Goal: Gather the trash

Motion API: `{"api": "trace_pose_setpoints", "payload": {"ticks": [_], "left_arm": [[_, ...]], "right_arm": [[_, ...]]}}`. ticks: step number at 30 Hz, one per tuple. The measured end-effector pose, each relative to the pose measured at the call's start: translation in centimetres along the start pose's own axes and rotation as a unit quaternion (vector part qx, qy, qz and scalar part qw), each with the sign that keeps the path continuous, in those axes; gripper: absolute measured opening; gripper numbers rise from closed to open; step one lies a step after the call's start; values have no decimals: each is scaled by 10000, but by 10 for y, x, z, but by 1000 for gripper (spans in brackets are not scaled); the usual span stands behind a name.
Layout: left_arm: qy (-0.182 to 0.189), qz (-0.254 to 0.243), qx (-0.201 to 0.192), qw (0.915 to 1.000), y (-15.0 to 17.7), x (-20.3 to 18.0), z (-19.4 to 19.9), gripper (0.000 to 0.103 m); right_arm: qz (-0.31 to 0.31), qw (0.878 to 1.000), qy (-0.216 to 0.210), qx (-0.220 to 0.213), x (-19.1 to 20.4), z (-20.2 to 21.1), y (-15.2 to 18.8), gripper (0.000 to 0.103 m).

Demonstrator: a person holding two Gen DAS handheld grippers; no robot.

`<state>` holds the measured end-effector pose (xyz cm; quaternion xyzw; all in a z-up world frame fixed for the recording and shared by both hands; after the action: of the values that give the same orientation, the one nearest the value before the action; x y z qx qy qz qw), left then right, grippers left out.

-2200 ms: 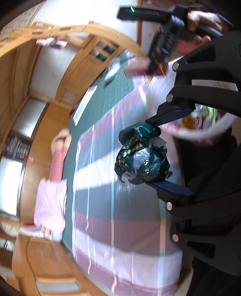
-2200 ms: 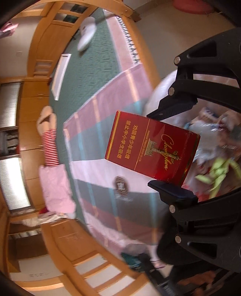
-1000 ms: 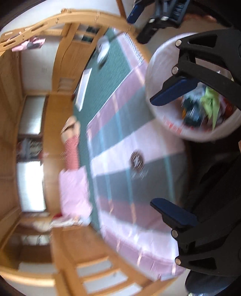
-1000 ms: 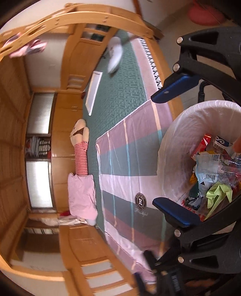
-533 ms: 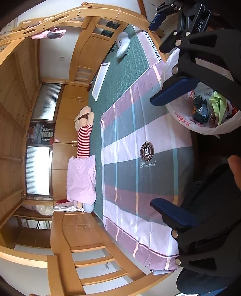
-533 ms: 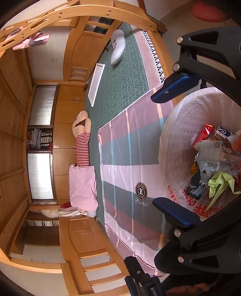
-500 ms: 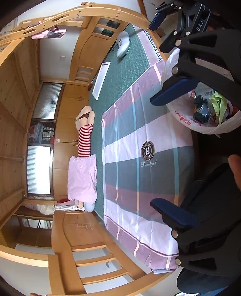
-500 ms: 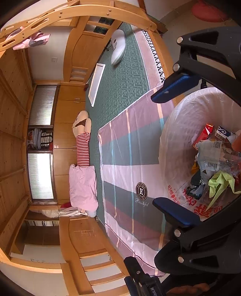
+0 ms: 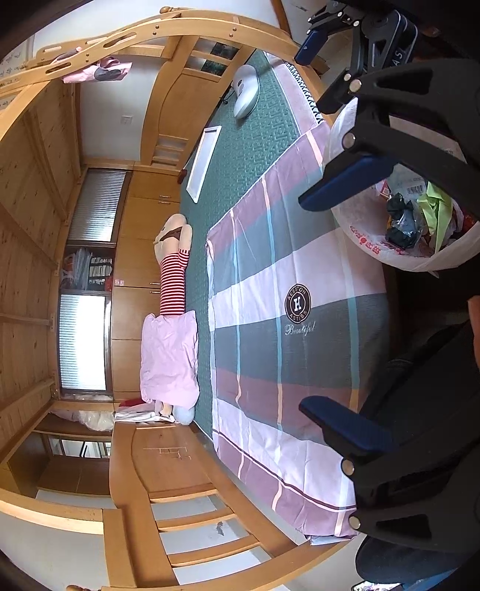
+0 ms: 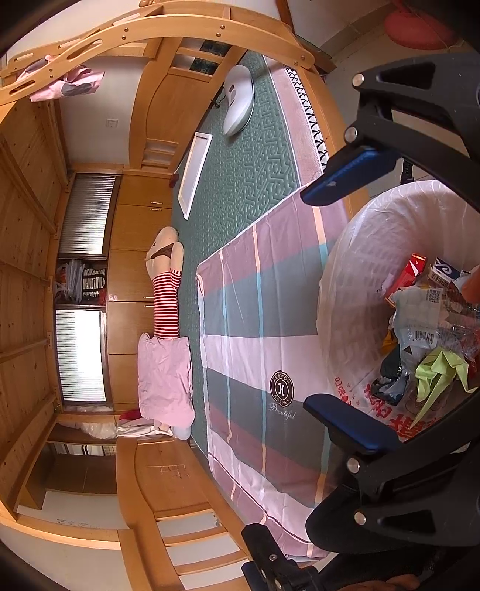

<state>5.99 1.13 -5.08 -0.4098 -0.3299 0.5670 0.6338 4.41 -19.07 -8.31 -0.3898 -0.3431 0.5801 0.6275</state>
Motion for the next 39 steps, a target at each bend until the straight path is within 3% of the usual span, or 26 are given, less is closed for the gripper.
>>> {"api": "trace_pose_setpoints", "payload": {"ticks": [39], "left_arm": [[-47, -40, 369, 9993, 11, -3, -16, 99]], "right_arm": [[-19, 10000, 37, 43, 4, -2, 3, 99]]}}
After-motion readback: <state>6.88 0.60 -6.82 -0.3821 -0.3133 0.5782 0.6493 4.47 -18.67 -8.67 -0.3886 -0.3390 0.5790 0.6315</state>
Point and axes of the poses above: each gripper's, at about its wrist camera, not at the fingertips, and z roughly against the way its jaws point, x to its left, y to its underside, the point moved 9 cm from there along -z, roughly the way its jaws point, and after that the axes turned 2 degrees about y, right-handed, at the moved point
